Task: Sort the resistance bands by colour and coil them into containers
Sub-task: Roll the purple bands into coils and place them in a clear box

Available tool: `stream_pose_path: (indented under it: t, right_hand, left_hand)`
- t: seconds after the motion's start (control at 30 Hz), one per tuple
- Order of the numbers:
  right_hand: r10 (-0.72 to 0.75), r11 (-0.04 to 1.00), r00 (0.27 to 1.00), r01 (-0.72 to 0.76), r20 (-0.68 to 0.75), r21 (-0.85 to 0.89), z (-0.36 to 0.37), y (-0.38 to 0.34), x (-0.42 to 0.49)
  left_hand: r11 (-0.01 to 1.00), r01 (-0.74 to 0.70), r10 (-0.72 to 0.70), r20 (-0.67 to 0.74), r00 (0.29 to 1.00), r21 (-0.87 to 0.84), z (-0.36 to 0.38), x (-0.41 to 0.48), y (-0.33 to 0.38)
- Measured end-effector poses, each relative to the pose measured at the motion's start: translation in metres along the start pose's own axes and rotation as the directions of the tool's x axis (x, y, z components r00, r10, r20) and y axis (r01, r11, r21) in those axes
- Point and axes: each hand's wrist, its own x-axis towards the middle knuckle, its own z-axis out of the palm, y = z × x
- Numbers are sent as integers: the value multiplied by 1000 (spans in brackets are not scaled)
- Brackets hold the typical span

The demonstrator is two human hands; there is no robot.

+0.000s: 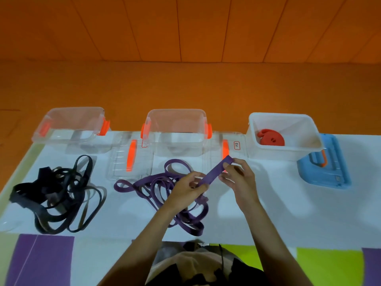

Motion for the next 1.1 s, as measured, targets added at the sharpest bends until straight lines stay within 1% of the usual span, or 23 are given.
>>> stream_pose_path:
  t: [0.07,0.17,0.23,0.33,0.43,0.5,0.53,0.6,0.7,0.8,0.9,1.0,1.1]
  right_hand:
    - [-25,1000,1000,25,13,-13,8,-3,-2]
    - [-49,997,998,51,40,-65,18,-6,-5]
    - [-46,995,998,50,43,-83,22,-8,-6]
    - [-36,992,999,40,34,-117,27,-12,-7]
    - [-15,981,999,20,30,-194,31,-16,-7]
    - [-9,978,999,16,33,-209,33,-18,-6]
    - [-5,982,999,12,37,-189,34,-18,-7]
    - [19,996,998,-14,53,-93,39,-18,-8]
    - [111,992,993,-114,49,57,46,-20,-11]
    - [202,965,977,-210,70,155,56,-23,-15]
    - [268,916,960,-280,82,287,74,-21,-25]
    - [329,886,942,-332,65,323,92,-12,-39]
    - [399,880,917,-392,30,267,104,1,-53]
  left_hand:
    - [993,-117,120,-97,988,35,10,3,11]
    - [945,-318,327,-229,917,79,21,9,24]
    - [927,-360,375,-264,889,103,22,11,29]
    - [925,-356,379,-275,883,132,17,13,26]
    - [922,-348,382,-245,891,171,6,14,23]
    - [919,-348,385,-228,894,186,-3,13,22]
    - [921,-348,382,-228,896,176,-8,12,22]
    - [924,-355,380,-243,893,138,-16,9,23]
    - [919,-386,395,-248,885,86,-26,5,26]
    - [909,-409,415,-233,879,75,-35,-1,29]
    - [895,-441,444,-217,869,65,-44,-7,25]
    - [893,-450,431,-267,862,-13,-52,-16,15]
    - [895,-439,390,-336,857,-79,-56,-26,2]
